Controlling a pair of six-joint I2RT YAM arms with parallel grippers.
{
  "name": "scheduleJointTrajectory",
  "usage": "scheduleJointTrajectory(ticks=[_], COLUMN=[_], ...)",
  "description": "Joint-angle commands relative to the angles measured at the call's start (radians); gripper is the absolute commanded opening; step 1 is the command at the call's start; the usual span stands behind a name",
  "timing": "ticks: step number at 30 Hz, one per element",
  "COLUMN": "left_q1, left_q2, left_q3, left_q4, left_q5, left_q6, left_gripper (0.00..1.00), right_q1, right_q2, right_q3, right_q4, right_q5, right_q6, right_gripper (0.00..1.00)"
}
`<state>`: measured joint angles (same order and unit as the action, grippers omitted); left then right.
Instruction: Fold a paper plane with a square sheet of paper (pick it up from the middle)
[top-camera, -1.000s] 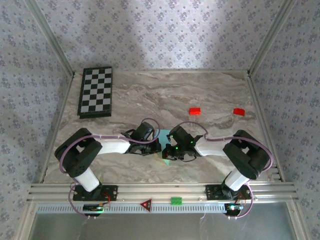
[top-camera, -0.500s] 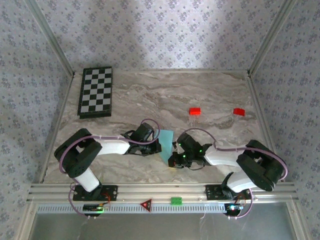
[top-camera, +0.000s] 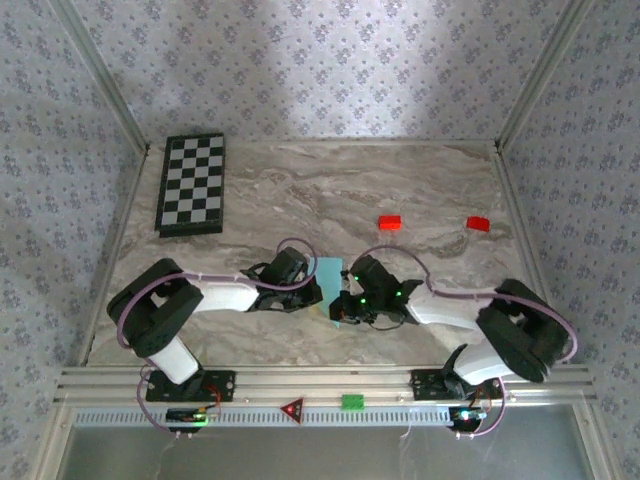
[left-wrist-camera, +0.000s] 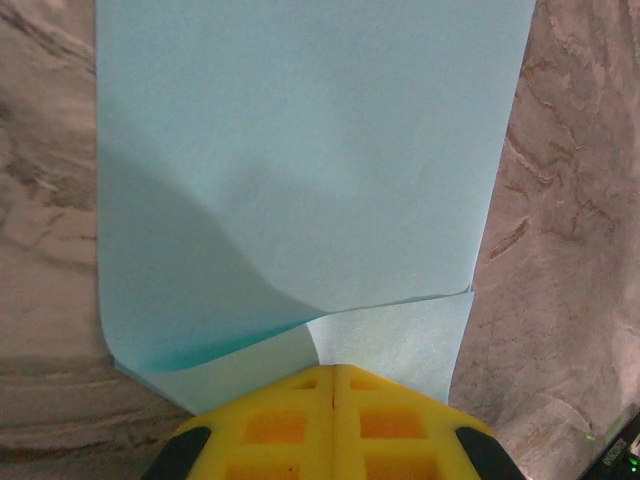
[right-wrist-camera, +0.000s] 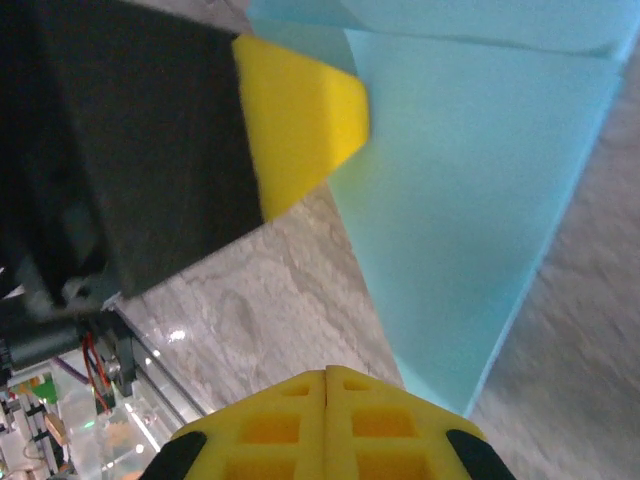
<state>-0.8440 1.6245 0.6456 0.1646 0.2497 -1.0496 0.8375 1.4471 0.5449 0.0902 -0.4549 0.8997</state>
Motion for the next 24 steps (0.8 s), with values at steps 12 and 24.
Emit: scheduleJointTrajectory(ticks=[12, 24], left_q1=[-0.001, 0.000], left_q2=[0.030, 0.020], left_q3=[-0.013, -0.008], left_q4=[-0.122, -0.114], left_q5=[-0.073, -0.053], left_q6=[0.017, 0.023], left_gripper=[0.00, 0.00], right_q1=[-0.028, -0.114], right_q2=[-0.063, -0.092], right_q3=[-0.131, 0.037], right_q4=[-0.100, -0.134], right_q5=[-0.031, -0.061], right_q6=[-0.047, -0.084], right_gripper=[0.05, 0.07])
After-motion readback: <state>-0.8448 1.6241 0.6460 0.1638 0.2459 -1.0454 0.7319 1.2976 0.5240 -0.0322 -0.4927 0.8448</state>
